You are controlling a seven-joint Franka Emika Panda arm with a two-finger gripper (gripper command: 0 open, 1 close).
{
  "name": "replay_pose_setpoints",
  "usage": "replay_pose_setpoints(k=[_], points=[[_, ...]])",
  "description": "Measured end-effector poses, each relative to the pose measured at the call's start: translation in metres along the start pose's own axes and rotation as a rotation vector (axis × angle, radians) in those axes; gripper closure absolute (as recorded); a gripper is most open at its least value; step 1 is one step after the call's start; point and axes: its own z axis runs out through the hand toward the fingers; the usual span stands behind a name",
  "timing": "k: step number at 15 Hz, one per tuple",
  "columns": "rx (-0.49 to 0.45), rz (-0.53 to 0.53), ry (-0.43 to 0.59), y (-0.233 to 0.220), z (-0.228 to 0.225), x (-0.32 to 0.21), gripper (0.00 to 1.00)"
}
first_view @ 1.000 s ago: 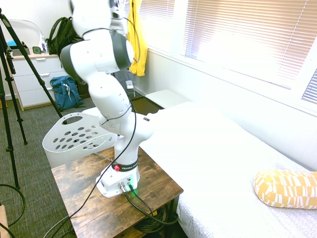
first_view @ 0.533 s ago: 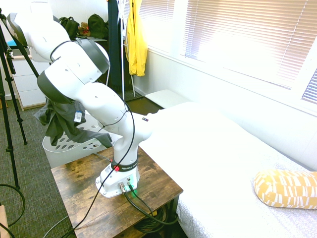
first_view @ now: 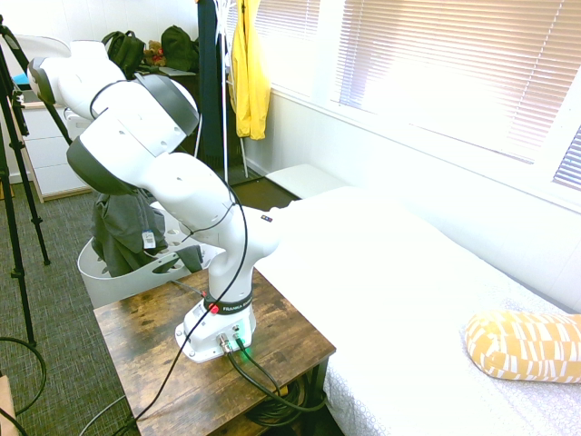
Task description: Put my clothes in the laundry bag
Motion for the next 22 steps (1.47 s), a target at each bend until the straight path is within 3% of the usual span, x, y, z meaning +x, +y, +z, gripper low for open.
replay_pose_setpoints(k=[9,11,13,16,19,22], points=[[0.003,0.037,-0.002,0.003,0.006,0.025,0.0],[0.013,0.076,0.024,0.014,-0.003,0.065,0.0],[0.03,0.145,0.062,0.038,-0.017,0.139,0.0],[0.028,0.291,0.096,0.112,-0.012,0.284,0.0],[-0.001,0.458,0.108,0.247,0.016,0.413,0.0],[-0.007,0.608,0.07,0.393,0.051,0.489,0.0]])
